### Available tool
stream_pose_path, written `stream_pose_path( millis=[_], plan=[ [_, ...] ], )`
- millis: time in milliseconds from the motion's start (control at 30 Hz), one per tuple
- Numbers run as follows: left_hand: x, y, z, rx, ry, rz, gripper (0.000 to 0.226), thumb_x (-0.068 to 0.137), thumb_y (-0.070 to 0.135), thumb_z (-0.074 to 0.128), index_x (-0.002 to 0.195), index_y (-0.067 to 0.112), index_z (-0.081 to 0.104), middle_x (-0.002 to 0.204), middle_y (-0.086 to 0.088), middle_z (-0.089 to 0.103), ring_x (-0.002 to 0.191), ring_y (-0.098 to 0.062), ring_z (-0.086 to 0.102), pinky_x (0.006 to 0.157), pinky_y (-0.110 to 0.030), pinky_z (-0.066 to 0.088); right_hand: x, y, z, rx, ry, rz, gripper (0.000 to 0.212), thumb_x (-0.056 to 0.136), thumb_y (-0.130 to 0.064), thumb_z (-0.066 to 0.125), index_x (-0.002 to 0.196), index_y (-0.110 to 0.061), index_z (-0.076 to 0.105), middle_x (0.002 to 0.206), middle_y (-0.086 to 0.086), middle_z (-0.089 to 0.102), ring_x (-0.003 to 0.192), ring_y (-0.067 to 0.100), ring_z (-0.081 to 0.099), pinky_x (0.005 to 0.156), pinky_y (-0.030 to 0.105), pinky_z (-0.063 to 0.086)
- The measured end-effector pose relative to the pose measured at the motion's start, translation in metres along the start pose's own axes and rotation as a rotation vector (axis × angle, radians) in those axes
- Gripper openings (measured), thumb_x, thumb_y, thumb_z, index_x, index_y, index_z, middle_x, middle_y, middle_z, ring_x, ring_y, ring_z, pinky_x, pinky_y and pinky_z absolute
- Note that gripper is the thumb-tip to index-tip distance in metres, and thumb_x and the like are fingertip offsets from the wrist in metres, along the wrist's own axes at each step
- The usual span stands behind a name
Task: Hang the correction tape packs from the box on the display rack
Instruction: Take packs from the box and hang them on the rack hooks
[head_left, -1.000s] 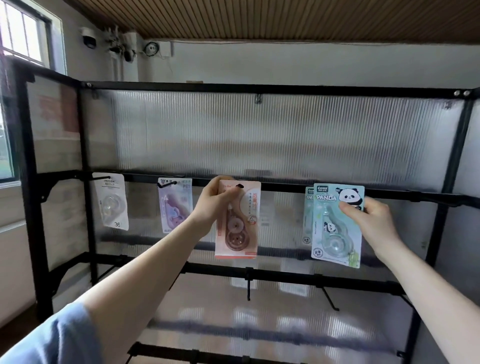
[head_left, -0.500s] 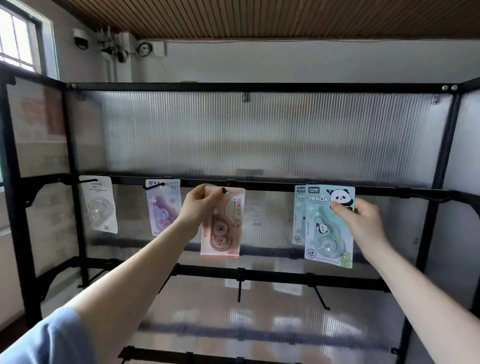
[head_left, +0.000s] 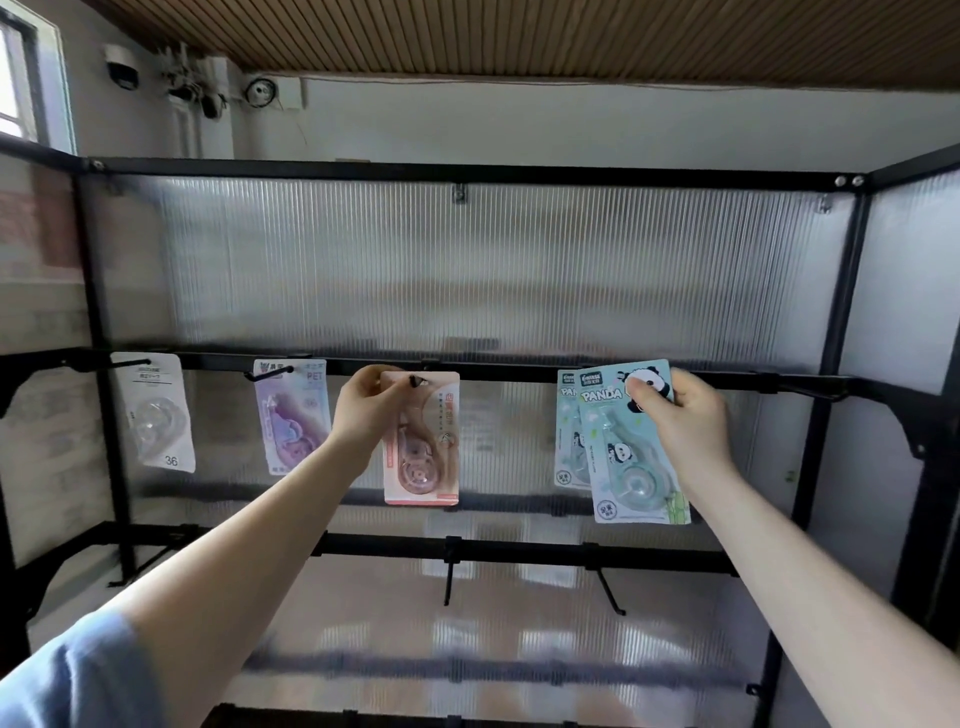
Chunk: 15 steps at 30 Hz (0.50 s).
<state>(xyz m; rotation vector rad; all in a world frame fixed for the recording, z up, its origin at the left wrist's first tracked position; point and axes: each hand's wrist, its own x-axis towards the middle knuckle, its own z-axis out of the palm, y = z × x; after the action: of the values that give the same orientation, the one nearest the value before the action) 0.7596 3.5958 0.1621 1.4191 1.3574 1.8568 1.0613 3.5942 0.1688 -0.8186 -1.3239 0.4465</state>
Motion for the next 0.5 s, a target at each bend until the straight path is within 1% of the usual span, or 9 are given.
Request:
stream_pose_path(
  millis=[67,133,167,233,300,333,400,433,500],
  plan=[
    [-0.0006,-0.0002,-0.0008,-0.012,0.009,0.003,0.007,0.089,0.020,0.066,0.088,0.017,0.059,0.087,-0.002,0.063,0.078,-0.014,0.059,0.067,-0.027,0.050,0.0003,-0.0017,0.0013,-0.009,0.016,-0.005,0.010,0.086,-0.006,0.063,0.077,-0.009,0.063,0.070,-0.001,0.061,0.065,0.008,0.052,0.061,0.022,0.042],
    [-0.0011,-0.0006,-0.0020,-0.020,0.018,0.006,0.009,0.087,0.021,0.067,0.088,0.019,0.059,0.087,-0.001,0.063,0.080,-0.014,0.060,0.071,-0.027,0.051,0.0012,-0.0029,0.0023,-0.011,0.024,-0.010,0.007,0.086,-0.005,0.063,0.079,-0.005,0.062,0.073,0.003,0.061,0.066,0.010,0.052,0.062,0.024,0.042],
    [-0.0015,-0.0008,-0.0028,-0.020,0.022,0.004,0.009,0.088,0.021,0.067,0.090,0.017,0.059,0.087,-0.001,0.063,0.081,-0.015,0.060,0.073,-0.029,0.051,0.0020,-0.0027,0.0026,-0.018,0.035,-0.018,0.007,0.085,-0.005,0.063,0.079,-0.002,0.061,0.073,0.004,0.060,0.066,0.011,0.051,0.061,0.025,0.041],
    [-0.0018,-0.0023,-0.0045,-0.014,0.027,0.000,0.015,0.089,0.022,0.065,0.098,0.013,0.058,0.090,-0.003,0.063,0.083,-0.017,0.062,0.077,-0.032,0.052,0.0037,-0.0018,0.0032,-0.050,0.060,-0.053,0.014,0.084,-0.005,0.064,0.078,0.006,0.056,0.071,0.009,0.057,0.066,0.014,0.048,0.060,0.027,0.038],
    [-0.0030,-0.0039,-0.0061,-0.011,0.028,-0.005,0.018,0.090,0.021,0.065,0.102,0.011,0.057,0.091,-0.005,0.064,0.084,-0.018,0.062,0.078,-0.032,0.053,0.0046,-0.0012,0.0040,-0.093,0.069,-0.091,0.019,0.083,-0.005,0.065,0.079,0.009,0.053,0.070,0.016,0.054,0.067,0.016,0.046,0.060,0.027,0.035],
    [-0.0037,-0.0045,-0.0068,-0.016,0.028,-0.005,0.018,0.090,0.021,0.064,0.103,0.010,0.057,0.091,-0.005,0.064,0.083,-0.018,0.062,0.076,-0.030,0.053,0.0042,-0.0020,0.0046,-0.112,0.068,-0.108,0.017,0.083,-0.004,0.065,0.079,0.008,0.053,0.071,0.016,0.055,0.066,0.016,0.047,0.059,0.026,0.036],
    [-0.0049,-0.0062,-0.0081,-0.024,0.027,-0.008,0.018,0.090,0.021,0.064,0.103,0.010,0.057,0.091,-0.005,0.064,0.082,-0.018,0.063,0.073,-0.028,0.054,0.0030,-0.0040,0.0050,-0.114,0.061,-0.109,0.010,0.082,-0.002,0.065,0.082,-0.003,0.056,0.073,0.006,0.058,0.065,0.012,0.050,0.058,0.017,0.039],
    [-0.0054,-0.0072,-0.0088,-0.020,0.026,-0.008,0.018,0.090,0.021,0.064,0.103,0.011,0.057,0.091,-0.005,0.064,0.083,-0.018,0.063,0.073,-0.028,0.054,0.0029,-0.0051,0.0047,-0.093,0.059,-0.095,0.013,0.081,0.000,0.065,0.086,-0.008,0.056,0.076,0.002,0.059,0.067,0.010,0.053,0.059,0.013,0.041],
    [-0.0062,-0.0092,-0.0101,-0.011,0.021,-0.012,0.020,0.090,0.022,0.064,0.105,0.010,0.057,0.094,-0.006,0.065,0.085,-0.020,0.064,0.075,-0.030,0.055,0.0049,-0.0073,0.0025,-0.034,0.035,-0.062,0.020,0.080,0.005,0.064,0.090,-0.011,0.056,0.079,0.001,0.060,0.065,0.003,0.057,0.058,0.011,0.044]
  ],
)
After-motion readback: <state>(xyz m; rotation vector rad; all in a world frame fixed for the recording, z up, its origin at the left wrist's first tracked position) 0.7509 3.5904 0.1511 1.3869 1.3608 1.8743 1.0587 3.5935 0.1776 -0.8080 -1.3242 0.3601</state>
